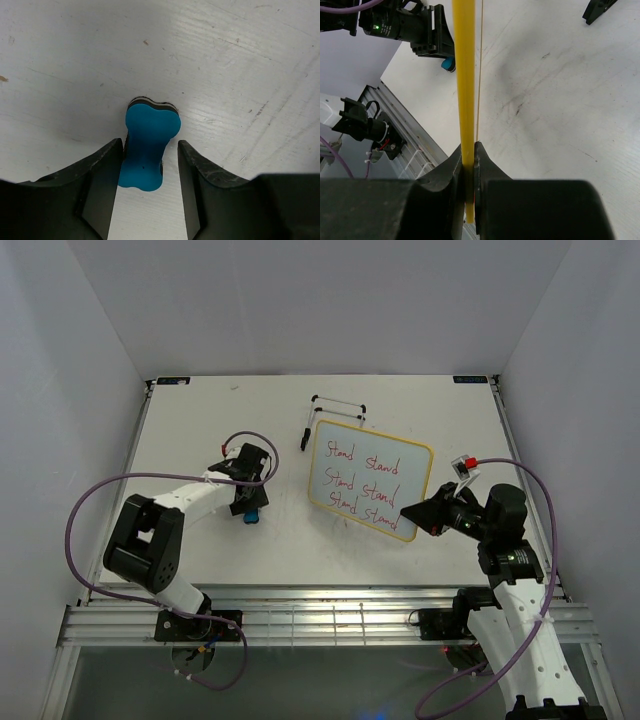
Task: Erase the whiteboard
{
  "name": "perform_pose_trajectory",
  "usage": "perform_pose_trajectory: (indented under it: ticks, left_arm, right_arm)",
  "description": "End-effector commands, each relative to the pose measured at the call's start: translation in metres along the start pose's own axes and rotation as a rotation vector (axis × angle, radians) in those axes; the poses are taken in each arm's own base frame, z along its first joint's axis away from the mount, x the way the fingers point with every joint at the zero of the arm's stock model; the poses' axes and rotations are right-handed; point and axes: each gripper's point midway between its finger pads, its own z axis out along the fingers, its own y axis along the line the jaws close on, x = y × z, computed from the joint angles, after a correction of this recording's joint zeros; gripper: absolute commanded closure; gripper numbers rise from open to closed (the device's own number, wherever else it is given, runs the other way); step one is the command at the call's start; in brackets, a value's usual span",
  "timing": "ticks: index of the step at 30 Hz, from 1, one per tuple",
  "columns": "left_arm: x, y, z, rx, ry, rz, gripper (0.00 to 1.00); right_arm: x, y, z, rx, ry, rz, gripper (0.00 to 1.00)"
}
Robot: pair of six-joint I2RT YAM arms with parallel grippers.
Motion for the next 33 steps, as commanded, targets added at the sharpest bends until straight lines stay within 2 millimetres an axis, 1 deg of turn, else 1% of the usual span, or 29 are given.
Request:
perform_pose_trajectory:
  ticks: [1, 6, 11, 16, 17, 19, 20, 21, 24, 25, 28, 29, 30, 31, 32, 33]
  left_arm:
    - [-0.009, -0.001, -0.004, -0.006, -0.027, 0.015, 0.43]
    - [-0.006, -0.001, -0.003, -0.007, -0.017, 0.021, 0.45]
    - [-0.003, 0.001, -0.002, -0.015, -0.012, 0.022, 0.54]
    - [0.001, -0.001, 0.003, -0.017, 0.012, 0.027, 0.54]
    - [0.002, 0.000, 0.004, -0.019, 0.015, 0.028, 0.55]
    - [0.002, -0.001, 0.005, -0.021, 0.019, 0.034, 0.64]
    - [0.001, -0.001, 0.004, -0.019, 0.017, 0.032, 0.74]
    - [-0.001, -0.002, 0.001, -0.012, 0.011, 0.026, 0.80]
    - [-0.017, -0.016, -0.021, 0.063, -0.052, 0.000, 1.00]
    - [-0.029, -0.023, -0.037, 0.115, -0.101, -0.009, 1.00]
    - [-0.049, -0.055, -0.074, 0.285, -0.187, 0.034, 1.00]
    - [-0.059, -0.064, -0.096, 0.360, -0.241, 0.042, 1.00]
    - [-0.065, -0.083, -0.115, 0.457, -0.291, 0.076, 1.00]
    - [-0.070, -0.092, -0.131, 0.514, -0.331, 0.087, 1.00]
    - [-0.077, -0.098, -0.156, 0.586, -0.399, 0.092, 1.00]
    - [-0.081, -0.115, -0.176, 0.679, -0.473, 0.130, 1.00]
  right_arm:
    - [-0.031, 0.027, -0.006, -0.083, -0.084, -0.147, 0.92]
    - [-0.033, 0.028, -0.007, -0.083, -0.088, -0.153, 0.92]
    - [-0.032, 0.028, -0.007, -0.084, -0.086, -0.151, 0.92]
    - [-0.033, 0.030, -0.008, -0.089, -0.087, -0.153, 0.92]
    - [-0.033, 0.031, -0.009, -0.088, -0.090, -0.157, 0.92]
    - [-0.033, 0.030, -0.008, -0.086, -0.089, -0.154, 0.92]
    - [-0.032, 0.030, -0.008, -0.089, -0.085, -0.152, 0.92]
    - [-0.032, 0.030, -0.008, -0.090, -0.085, -0.152, 0.92]
    - [-0.031, 0.031, -0.008, -0.098, -0.082, -0.154, 0.92]
    - [-0.031, 0.032, -0.008, -0.105, -0.081, -0.155, 0.92]
    - [-0.029, 0.033, -0.007, -0.122, -0.071, -0.149, 0.92]
    - [-0.027, 0.035, -0.007, -0.138, -0.065, -0.147, 0.92]
    - [-0.027, 0.036, -0.006, -0.143, -0.061, -0.143, 0.92]
    - [-0.027, 0.037, -0.007, -0.148, -0.060, -0.141, 0.92]
    - [-0.026, 0.038, -0.007, -0.157, -0.054, -0.139, 0.92]
    - [-0.026, 0.038, -0.006, -0.160, -0.052, -0.135, 0.92]
